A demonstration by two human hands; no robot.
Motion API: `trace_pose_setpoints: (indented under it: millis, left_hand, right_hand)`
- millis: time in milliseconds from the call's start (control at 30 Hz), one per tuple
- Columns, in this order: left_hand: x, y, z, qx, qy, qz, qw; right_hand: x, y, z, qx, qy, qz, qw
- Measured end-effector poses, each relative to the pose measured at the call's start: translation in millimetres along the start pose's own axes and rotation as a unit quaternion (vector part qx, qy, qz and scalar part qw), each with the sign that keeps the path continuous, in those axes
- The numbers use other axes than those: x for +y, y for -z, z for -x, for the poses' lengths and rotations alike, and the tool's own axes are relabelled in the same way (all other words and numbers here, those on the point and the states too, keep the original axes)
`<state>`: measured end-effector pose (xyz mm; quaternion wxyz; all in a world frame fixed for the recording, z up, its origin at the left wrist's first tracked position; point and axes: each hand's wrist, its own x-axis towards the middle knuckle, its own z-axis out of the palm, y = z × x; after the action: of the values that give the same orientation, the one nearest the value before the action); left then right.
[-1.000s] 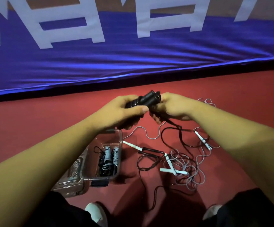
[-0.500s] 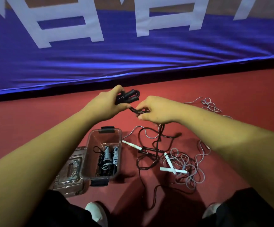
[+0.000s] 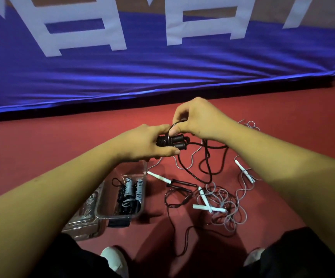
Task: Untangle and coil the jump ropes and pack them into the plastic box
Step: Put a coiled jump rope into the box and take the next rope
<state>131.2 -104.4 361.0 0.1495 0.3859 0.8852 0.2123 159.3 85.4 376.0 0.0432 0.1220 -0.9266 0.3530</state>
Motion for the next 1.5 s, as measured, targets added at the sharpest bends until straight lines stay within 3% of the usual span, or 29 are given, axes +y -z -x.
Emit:
trace_pose_setpoints:
  millis: [200, 300, 367, 533, 800, 933, 1000, 1067, 1133, 1367, 1500]
  left_hand:
    - [2.5, 5.2, 5.8, -0.018, -0.042, 0.076, 0.996]
    - [3.2, 3.8, 7.5, 0.006, -0.028, 0.185, 0.982]
    - [4.9, 5.4, 7.5, 0.026, -0.025, 0.250, 0.967]
    - [1.4, 14.2, 1.5, 0.106, -0.007, 0.261, 0.959]
    - [-20.5, 36.4, -13.6, 0.246, 0.121, 0.289, 0.917]
    - [-35.0, 41.4, -15.0, 0.295, 0.148, 0.296, 0.896]
    - [-49.6, 49.6, -14.7, 0.351, 0.167, 0.298, 0.872]
    - [-70.1, 59.2, -9.1, 0.391, 0.192, 0.277, 0.857]
    - [-93.0, 62.4, -0.3, 0.393, 0.224, 0.222, 0.864]
    - [-139.0, 44.7, 2.7, 0.289, 0.315, 0.024, 0.904]
    - [-150.1, 30.2, 2.0, 0.235, 0.347, -0.060, 0.906]
  right_hand:
    - [12.1, -1.5, 4.5, -0.050, -0.041, -0.172, 0.983]
    - [21.1, -13.7, 6.3, -0.073, -0.084, -0.265, 0.958]
    - [25.5, -19.3, 7.5, -0.088, -0.100, -0.275, 0.952]
    - [26.7, -26.7, 6.7, -0.152, -0.136, -0.317, 0.926]
    - [7.8, -29.7, -6.7, -0.135, -0.137, -0.324, 0.926]
    - [11.8, -36.5, -4.8, -0.121, -0.135, -0.216, 0.959]
    - [21.7, -39.3, 1.9, -0.160, -0.146, -0.150, 0.965]
    - [36.5, -38.8, 12.1, -0.224, -0.177, -0.102, 0.953]
    - [50.5, -34.6, 21.9, -0.260, -0.195, -0.060, 0.944]
    - [34.1, -15.9, 21.9, -0.157, -0.119, -0.118, 0.973]
    - [4.9, -27.4, 18.6, -0.193, -0.121, -0.117, 0.967]
